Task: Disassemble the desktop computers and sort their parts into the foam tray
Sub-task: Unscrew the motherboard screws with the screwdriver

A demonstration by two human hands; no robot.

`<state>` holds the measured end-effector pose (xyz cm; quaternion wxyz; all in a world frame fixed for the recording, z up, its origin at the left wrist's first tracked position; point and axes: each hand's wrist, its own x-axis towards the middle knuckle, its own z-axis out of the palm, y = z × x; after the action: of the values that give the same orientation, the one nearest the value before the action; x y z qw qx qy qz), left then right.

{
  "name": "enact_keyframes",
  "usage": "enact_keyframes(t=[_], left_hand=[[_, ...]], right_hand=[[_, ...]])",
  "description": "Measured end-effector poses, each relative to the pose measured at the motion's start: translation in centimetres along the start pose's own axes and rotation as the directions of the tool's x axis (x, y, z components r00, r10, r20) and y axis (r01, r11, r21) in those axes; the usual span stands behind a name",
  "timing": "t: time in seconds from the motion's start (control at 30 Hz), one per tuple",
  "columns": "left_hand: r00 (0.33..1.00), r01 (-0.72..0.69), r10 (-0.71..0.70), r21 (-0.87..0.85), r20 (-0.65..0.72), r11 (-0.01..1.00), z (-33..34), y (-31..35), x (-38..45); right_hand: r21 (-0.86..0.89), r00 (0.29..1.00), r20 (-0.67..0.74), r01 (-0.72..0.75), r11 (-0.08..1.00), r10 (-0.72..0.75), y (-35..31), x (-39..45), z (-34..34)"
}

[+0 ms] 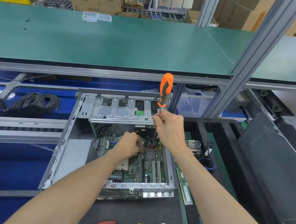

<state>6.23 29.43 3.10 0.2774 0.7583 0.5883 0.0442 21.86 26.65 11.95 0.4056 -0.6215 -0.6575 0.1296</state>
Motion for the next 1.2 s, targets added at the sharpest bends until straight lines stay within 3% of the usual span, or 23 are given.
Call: enact_keyframes(t=[0.43,0.87,1.03,1.2], left_hand=[[0.996,0.085,-0.085,-0.009,0.003,0.996,-1.0,-2.5,-0.9],[0.997,-0.009,0.018,-0.126,0.07,0.992,-0.9,-1.0,-1.0],[0.997,-0.068,0.071,-0.156,0.017,0.985,-0.5,-0.4,-0.9],[0.998,0.048,-0.045,-0.082,0.039,0.995,-0.8,-0.4,-1.1]], right_hand=[[0.058,0.997,0.054,-0.053,0.997,0.05,-0.2,-0.8,1.9],[0.079,1.0,0.007,-0.026,0.997,0.025,-1.3,0.0,0.6],[0.111,0.999,-0.024,-0.02,0.994,0.022,-2.1,0.1,0.3],[0.085,0.999,-0.044,-0.02,0.996,0.024,-2.2,0.1,0.1]])
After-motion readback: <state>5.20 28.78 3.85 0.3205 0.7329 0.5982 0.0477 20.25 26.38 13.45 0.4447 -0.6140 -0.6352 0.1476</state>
